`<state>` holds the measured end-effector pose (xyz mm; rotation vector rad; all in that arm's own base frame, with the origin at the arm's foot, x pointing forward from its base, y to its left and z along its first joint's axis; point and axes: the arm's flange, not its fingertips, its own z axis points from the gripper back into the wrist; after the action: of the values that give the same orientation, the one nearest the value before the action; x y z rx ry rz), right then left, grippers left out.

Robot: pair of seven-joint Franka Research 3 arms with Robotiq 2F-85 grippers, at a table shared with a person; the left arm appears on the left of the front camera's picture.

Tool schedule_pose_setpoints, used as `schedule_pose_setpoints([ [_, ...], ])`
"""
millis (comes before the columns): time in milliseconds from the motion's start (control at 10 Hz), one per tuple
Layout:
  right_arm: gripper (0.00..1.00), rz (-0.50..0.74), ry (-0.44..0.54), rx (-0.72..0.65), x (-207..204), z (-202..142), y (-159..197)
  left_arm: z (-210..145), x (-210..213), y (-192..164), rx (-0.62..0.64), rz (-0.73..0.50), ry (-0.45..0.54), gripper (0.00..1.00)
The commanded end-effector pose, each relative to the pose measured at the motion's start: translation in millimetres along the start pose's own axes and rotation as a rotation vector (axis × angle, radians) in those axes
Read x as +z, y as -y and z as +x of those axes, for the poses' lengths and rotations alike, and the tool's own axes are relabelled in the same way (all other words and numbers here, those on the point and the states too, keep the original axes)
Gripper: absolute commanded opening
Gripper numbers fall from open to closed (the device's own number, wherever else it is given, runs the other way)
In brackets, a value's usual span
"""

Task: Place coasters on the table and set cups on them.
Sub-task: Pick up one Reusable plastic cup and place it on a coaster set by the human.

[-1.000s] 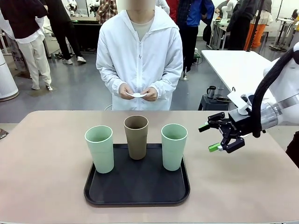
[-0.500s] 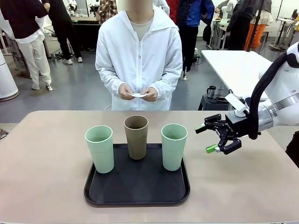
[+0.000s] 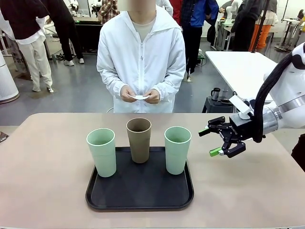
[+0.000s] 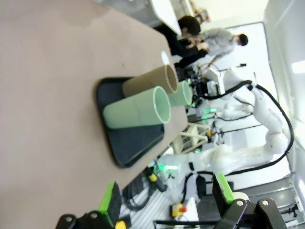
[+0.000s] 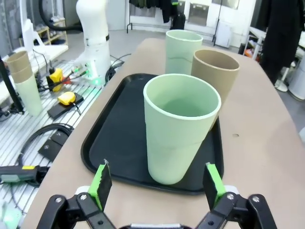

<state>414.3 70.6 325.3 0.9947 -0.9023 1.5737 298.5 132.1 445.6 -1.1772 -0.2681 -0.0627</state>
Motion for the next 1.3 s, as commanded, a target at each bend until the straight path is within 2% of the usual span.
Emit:
schedule_pose_setpoints([
  [0,1.00,-0.033,0.069,-0.052,-8.9,-6.3,13.9,-0.2,1.4,0.5,-0.010,-0.014,0.007,1.00],
  [200,1.00,-0.067,0.102,-0.084,-13.2,-11.7,22.7,-0.2,1.4,0.5,-0.010,-0.014,0.007,1.00],
  [800,1.00,0.025,0.122,-0.128,-53.8,-29.3,42.2,-0.2,1.4,0.5,-0.010,-0.014,0.007,1.00],
  [1200,1.00,0.038,0.125,-0.119,-63.4,-33.0,46.5,-0.2,1.4,0.5,-0.010,-0.014,0.007,1.00],
])
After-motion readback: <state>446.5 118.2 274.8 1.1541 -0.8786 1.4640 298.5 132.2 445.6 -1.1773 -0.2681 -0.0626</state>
